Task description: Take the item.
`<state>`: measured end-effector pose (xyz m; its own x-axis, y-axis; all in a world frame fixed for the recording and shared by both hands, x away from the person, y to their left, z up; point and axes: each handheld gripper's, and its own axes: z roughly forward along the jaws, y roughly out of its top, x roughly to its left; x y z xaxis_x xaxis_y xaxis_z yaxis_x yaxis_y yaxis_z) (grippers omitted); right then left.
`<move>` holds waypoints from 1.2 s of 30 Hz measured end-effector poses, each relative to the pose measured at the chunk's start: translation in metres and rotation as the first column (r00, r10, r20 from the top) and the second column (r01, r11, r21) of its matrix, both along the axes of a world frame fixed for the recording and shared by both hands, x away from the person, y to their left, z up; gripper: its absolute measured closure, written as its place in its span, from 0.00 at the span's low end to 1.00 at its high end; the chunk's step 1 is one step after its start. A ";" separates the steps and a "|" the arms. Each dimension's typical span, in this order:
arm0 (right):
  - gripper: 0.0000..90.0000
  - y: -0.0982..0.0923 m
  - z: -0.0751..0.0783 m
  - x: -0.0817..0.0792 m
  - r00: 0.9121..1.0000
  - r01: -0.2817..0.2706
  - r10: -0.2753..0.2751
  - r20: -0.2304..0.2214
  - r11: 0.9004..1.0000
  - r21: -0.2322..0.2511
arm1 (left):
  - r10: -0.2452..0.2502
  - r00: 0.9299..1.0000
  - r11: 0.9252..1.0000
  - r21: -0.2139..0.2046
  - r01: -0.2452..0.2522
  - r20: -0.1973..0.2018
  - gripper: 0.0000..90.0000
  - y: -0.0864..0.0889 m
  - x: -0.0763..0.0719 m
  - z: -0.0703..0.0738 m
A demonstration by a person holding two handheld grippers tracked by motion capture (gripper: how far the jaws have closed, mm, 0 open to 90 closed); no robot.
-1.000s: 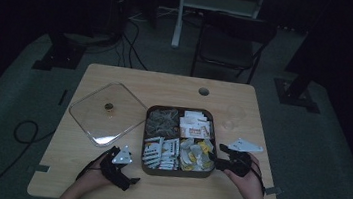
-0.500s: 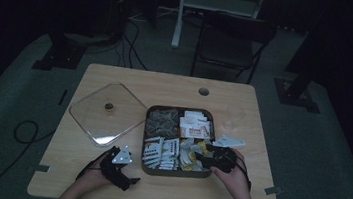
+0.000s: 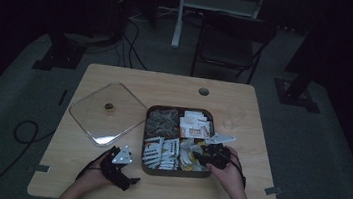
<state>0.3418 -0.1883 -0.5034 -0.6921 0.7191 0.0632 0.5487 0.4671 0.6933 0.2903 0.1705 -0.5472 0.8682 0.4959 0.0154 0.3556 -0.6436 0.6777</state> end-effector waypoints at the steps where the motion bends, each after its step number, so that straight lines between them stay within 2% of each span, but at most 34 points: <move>1: 0.68 0.001 0.000 0.000 1.000 -0.003 0.003 0.003 1.000 -0.016 | 0.000 1.000 1.000 0.000 0.000 0.000 0.01 0.000 0.000 0.000; 5: 0.79 0.001 0.001 0.001 1.000 -0.004 0.005 0.003 0.999 -0.048 | 0.000 1.000 1.000 0.000 0.000 0.000 0.01 0.000 0.000 0.000; 11: 0.86 -0.001 0.004 0.001 1.000 -0.002 0.002 -0.016 1.000 -0.017 | 0.000 1.000 1.000 0.000 0.000 0.000 0.01 0.000 0.000 0.000; 23: 0.88 -0.002 0.024 -0.004 0.999 -0.023 0.022 0.026 0.999 0.048 | 0.000 1.000 1.000 0.001 0.000 0.001 0.01 0.000 0.000 0.000; 36: 0.89 -0.013 0.048 -0.004 0.997 -0.001 -0.007 0.079 0.995 0.099 | 0.000 1.000 1.000 0.000 0.000 0.002 0.01 0.000 0.000 0.000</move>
